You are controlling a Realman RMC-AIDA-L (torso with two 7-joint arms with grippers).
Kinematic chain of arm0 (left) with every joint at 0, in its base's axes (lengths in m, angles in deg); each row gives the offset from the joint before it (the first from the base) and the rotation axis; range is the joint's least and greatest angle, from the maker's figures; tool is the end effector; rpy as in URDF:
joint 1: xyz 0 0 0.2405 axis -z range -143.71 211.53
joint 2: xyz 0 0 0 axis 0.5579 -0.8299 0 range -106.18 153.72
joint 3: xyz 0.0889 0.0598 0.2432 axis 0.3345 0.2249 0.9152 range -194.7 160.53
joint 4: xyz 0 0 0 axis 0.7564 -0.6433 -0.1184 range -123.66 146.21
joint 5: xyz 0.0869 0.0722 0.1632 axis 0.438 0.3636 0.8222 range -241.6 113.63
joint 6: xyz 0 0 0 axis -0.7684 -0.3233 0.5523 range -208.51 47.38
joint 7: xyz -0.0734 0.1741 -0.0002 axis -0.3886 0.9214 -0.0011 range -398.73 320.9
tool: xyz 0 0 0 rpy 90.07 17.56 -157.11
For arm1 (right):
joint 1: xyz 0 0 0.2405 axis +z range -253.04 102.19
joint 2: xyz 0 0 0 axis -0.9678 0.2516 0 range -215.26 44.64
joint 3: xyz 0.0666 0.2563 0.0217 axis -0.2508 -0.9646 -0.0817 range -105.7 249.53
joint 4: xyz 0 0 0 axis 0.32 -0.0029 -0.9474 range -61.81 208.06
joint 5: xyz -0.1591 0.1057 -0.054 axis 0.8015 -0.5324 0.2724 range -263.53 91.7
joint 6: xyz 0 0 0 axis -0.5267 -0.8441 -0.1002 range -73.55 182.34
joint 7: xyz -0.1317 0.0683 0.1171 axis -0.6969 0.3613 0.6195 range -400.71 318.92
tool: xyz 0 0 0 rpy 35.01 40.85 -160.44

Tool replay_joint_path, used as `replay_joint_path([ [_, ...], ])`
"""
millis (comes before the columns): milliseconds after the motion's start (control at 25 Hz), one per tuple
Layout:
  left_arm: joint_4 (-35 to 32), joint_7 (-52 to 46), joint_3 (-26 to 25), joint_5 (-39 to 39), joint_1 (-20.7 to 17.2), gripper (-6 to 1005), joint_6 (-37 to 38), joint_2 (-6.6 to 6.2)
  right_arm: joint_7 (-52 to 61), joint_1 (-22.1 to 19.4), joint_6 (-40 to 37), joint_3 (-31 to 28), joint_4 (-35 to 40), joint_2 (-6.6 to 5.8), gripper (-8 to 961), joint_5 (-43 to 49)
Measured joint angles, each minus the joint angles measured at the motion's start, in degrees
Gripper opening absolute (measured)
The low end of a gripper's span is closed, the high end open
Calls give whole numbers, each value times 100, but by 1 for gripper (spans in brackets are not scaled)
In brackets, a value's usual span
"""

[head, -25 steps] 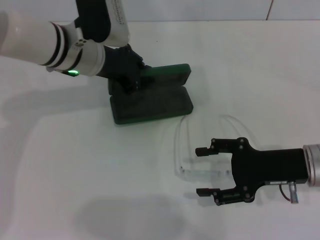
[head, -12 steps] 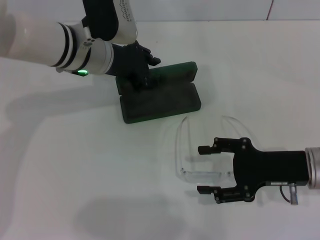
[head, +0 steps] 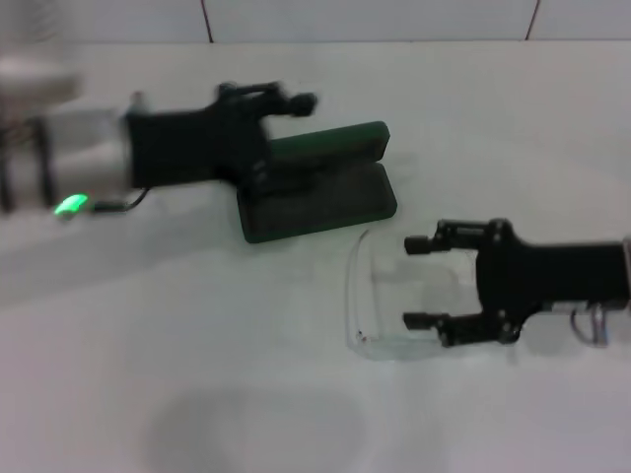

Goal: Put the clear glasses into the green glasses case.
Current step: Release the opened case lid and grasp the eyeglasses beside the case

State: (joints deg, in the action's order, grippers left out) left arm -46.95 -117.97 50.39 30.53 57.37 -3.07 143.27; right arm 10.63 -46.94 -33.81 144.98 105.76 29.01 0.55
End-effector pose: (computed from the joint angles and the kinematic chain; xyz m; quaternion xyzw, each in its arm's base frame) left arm -0.1798 0.3521 -0.0410 -0.9529 -0.0586 -0.2412 0.1743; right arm 0.2119 0.3082 -0.0698 -0.9605 -0.0423 0.2640 0.0775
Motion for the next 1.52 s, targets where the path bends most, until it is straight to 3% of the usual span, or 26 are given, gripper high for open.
replay_joint_path([
  [80, 86, 351, -91, -491, -510, 716, 146, 3, 951, -28, 8, -8, 886, -94, 746, 441],
  [200, 581, 962, -342, -1214, -993, 717, 426, -7, 2388, 47, -12, -12, 2337, -156, 746, 1578],
  [280, 1034, 1306, -600, -1489, -1083, 717, 669, -8, 3409, 220, -200, 9, 3275, -116, 746, 2573],
  [400, 1644, 1668, -1071, -1604, -1050, 717, 998, -17, 4405, 687, -729, 30, 4009, 47, 745, 3724],
  [560, 1977, 1786, -1298, -1588, -923, 716, 1068, -42, 5181, 1336, -1103, 504, 4105, 121, 745, 4382],
  [600, 2037, 1820, -1302, -1588, -850, 716, 1059, -44, 5413, 1484, -1083, 936, 4066, 123, 745, 4544],
  [880, 2129, 1853, -1308, -1588, -740, 716, 1049, -93, 5519, 1692, -839, 1869, 3808, 162, 715, 4738],
  [1040, 2133, 1835, -1311, -1588, -742, 717, 1043, -137, 5529, 1701, -684, 1993, 3716, 170, 656, 4744],
  [1520, 2140, 1837, -1316, -1589, -719, 717, 1046, -173, 5560, 1831, 76, 3032, 3333, 188, 639, 4642],
])
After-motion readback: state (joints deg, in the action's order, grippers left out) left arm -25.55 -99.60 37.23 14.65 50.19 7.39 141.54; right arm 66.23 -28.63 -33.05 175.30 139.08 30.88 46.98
